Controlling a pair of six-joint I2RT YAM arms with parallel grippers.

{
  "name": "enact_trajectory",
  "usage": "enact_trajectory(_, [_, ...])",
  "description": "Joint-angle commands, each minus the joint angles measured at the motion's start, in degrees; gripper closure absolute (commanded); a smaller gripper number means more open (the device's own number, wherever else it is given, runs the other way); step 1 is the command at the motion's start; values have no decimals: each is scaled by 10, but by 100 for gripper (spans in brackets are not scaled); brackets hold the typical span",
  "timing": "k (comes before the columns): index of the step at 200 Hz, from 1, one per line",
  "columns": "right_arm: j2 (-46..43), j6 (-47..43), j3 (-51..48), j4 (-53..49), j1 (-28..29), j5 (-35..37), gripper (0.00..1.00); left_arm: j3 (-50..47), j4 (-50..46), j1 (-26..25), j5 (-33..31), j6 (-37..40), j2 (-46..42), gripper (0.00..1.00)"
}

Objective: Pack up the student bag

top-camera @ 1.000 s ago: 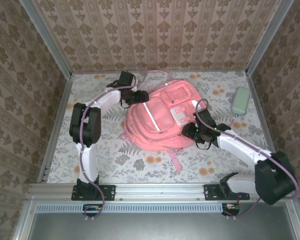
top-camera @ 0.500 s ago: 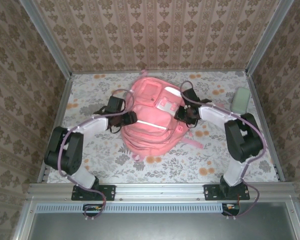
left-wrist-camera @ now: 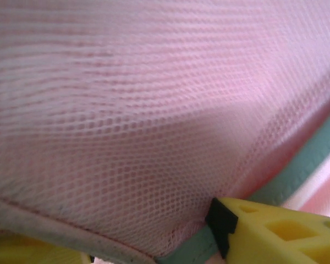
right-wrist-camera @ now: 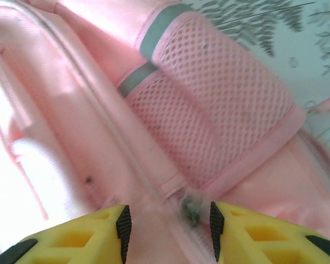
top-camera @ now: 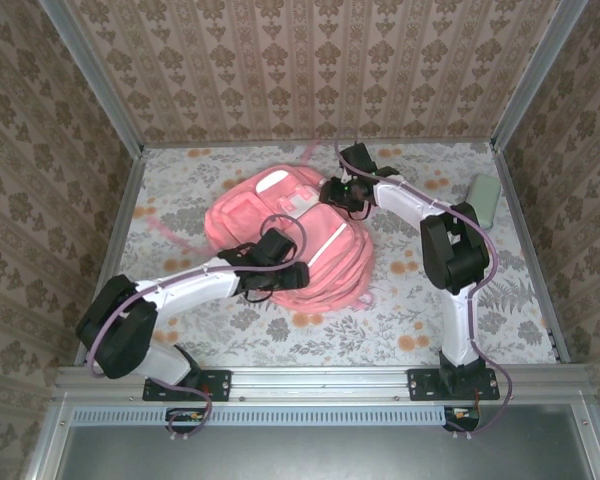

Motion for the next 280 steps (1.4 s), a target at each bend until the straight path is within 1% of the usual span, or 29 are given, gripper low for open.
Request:
enact_trajectory(1, [-51, -27, -10, -40, 6, -57, 50, 37, -21, -26, 59, 53, 18, 24])
enact_trajectory(25, [-125, -36, -75, -43, -30, -27, 44, 43, -31, -26, 61, 57, -1, 15])
enact_trajectory(39, [-170, -42, -111, -50, -55, -1, 43, 56, -44, -27, 54, 61, -9, 8])
enact_trajectory(48, [-198, -46, -134, -52, -74, 16, 40, 70, -53, -27, 52, 68, -13, 6])
enact_trajectory(60, [-234, -49, -166, -59, -99, 49, 32, 91, -75, -26, 42, 76, -20, 3])
enact_trajectory(67, [-254, -53, -181, -63, -115, 73, 30, 104, -84, -27, 36, 81, -25, 0])
enact_trajectory(80, [-284, -62, -208, -67, -148, 105, 23, 123, -99, -25, 23, 90, -38, 0])
enact_trajectory(88, [-296, -68, -217, -73, -167, 126, 17, 133, -110, -24, 14, 94, -45, 0])
enact_trajectory(95, [-302, -75, -220, -87, -180, 144, 9, 141, -117, -23, 7, 100, -52, 0])
enact_trajectory(108, [-304, -91, -220, -103, -205, 169, 1, 150, -124, -17, -1, 105, -61, 0])
enact_trajectory(116, [-306, -85, -220, -105, -220, 176, 0, 153, -124, -9, 2, 106, -65, 0])
enact_trajectory(137, [-297, -64, -220, -94, -264, 166, 1, 156, -124, 8, 4, 110, -76, 0])
enact_trajectory(155, [-265, -68, -199, -106, -298, 171, 0, 154, -123, 21, 4, 115, -88, 0])
enact_trajectory(177, [-222, -70, -177, -116, -336, 167, 0, 152, -118, 36, 34, 125, -96, 0])
enact_trajectory(196, [-192, -84, -158, -121, -352, 187, 1, 152, -117, 40, 57, 136, -99, 0])
enact_trajectory(220, [-153, -98, -125, -134, -368, 211, 0, 151, -108, 39, 100, 145, -92, 0])
enact_trajectory(244, [-109, -108, -87, -145, -383, 210, 0, 162, -113, 39, 123, 160, -79, 0])
enact_trajectory(280, [-50, -125, -31, -164, -394, 214, 0, 182, -150, 37, 138, 180, -75, 0])
